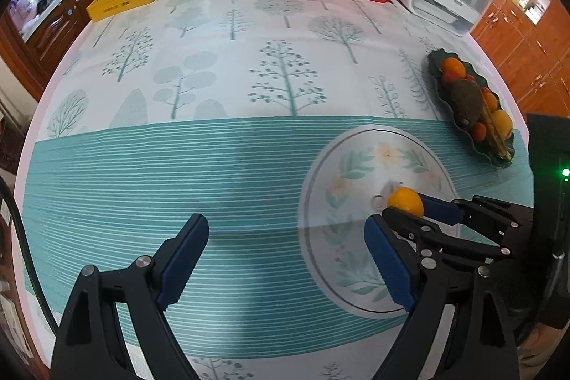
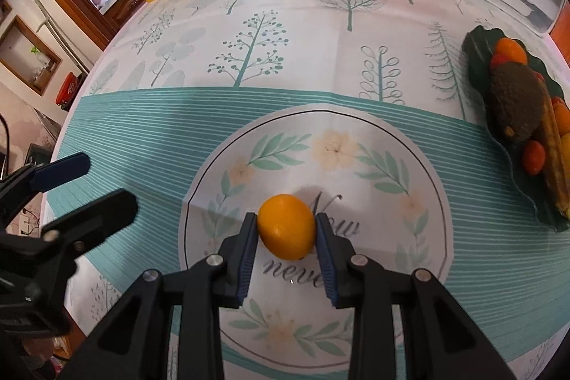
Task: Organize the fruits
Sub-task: 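Carry the small orange onto the green plate and open the right tool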
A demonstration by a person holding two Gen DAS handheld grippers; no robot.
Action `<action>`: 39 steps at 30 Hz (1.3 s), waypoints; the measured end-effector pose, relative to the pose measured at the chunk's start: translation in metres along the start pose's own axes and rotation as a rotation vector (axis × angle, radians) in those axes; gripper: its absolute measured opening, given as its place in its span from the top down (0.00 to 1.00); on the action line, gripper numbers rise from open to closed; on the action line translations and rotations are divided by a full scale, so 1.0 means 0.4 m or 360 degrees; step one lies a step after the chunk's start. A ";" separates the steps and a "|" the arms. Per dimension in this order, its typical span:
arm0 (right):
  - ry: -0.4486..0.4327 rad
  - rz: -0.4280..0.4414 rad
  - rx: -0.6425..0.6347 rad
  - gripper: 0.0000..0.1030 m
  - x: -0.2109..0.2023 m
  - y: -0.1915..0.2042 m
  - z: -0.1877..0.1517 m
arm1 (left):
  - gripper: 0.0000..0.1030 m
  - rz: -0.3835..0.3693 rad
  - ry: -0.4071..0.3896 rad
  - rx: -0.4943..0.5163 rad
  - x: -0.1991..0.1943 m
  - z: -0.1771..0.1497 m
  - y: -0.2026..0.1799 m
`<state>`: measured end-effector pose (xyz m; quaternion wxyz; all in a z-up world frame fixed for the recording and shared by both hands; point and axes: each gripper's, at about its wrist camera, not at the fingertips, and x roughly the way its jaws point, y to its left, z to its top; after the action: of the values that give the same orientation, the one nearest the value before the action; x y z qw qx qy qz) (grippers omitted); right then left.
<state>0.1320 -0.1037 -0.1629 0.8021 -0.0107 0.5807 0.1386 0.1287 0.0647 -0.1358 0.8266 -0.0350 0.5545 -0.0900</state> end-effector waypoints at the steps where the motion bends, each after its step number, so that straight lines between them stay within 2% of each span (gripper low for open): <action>1: -0.0007 0.0004 0.0008 0.69 -0.008 -0.006 -0.003 | 0.14 -0.0005 0.0001 0.0014 0.000 0.001 -0.013; 9: -0.0088 -0.0012 0.0137 0.69 -0.093 -0.114 -0.045 | 0.14 -0.0071 -0.0003 0.0141 -0.005 0.024 -0.150; 21: -0.0280 -0.0111 0.0329 0.69 -0.256 -0.359 -0.058 | 0.09 -0.0156 -0.0004 0.0260 0.001 0.086 -0.386; 26: -0.0364 -0.0162 0.0323 0.69 -0.324 -0.454 -0.019 | 0.04 -0.0170 -0.0074 0.0266 -0.015 0.151 -0.477; 32: -0.0483 -0.0244 0.0284 0.69 -0.398 -0.554 0.074 | 0.01 -0.0131 -0.0205 0.0235 -0.033 0.261 -0.568; 39: -0.0522 -0.0252 0.0305 0.69 -0.409 -0.652 0.169 | 0.01 -0.0081 -0.0271 0.0176 -0.017 0.361 -0.628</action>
<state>0.2090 -0.3768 -0.0254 0.8917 0.0427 0.4503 0.0190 0.2317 -0.1865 -0.0347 0.8688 -0.0111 0.4754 -0.1381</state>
